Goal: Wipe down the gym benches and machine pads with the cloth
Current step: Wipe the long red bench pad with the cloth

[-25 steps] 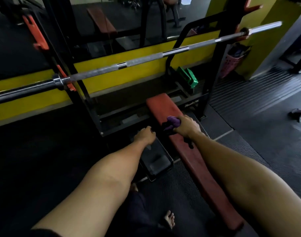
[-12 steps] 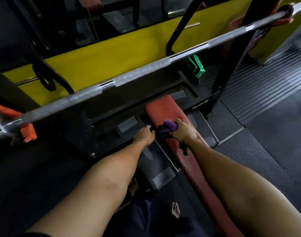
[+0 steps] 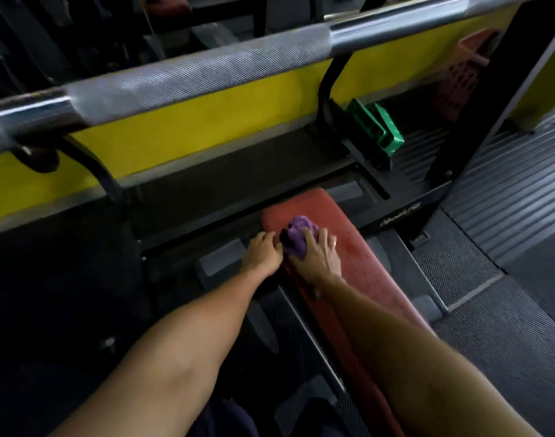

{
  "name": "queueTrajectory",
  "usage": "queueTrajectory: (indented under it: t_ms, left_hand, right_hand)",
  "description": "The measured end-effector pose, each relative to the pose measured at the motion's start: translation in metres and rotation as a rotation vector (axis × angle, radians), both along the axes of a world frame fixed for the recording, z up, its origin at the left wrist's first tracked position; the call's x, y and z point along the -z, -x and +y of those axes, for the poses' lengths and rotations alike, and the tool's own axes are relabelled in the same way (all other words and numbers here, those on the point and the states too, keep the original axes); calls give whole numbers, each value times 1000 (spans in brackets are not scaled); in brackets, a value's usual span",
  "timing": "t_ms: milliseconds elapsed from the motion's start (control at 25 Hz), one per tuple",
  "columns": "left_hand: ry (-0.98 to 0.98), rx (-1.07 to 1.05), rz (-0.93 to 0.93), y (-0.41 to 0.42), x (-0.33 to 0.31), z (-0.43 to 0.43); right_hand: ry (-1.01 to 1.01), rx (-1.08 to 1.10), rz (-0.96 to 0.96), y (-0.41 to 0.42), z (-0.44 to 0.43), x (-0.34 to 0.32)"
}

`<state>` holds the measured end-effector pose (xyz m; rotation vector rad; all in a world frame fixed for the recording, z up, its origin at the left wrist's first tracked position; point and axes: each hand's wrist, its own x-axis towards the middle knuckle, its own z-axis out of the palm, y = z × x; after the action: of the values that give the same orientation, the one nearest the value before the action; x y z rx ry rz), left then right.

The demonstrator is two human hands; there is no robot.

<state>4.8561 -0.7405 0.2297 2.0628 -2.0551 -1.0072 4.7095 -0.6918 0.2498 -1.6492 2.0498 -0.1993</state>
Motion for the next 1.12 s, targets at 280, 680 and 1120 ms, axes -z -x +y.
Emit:
queueTrajectory:
  t_ms: [280,680,1120]
  left_hand:
    - [254,44,-56,24,70,-61]
    - [404,-78,-110,50,98,-74]
    - [406,-104,-110,50,105,-77]
  right_hand:
    - [111,86,121,47,-108,71]
    - [238,-111,169,88,-135,80]
    - [185,-21,184,52,-194,75]
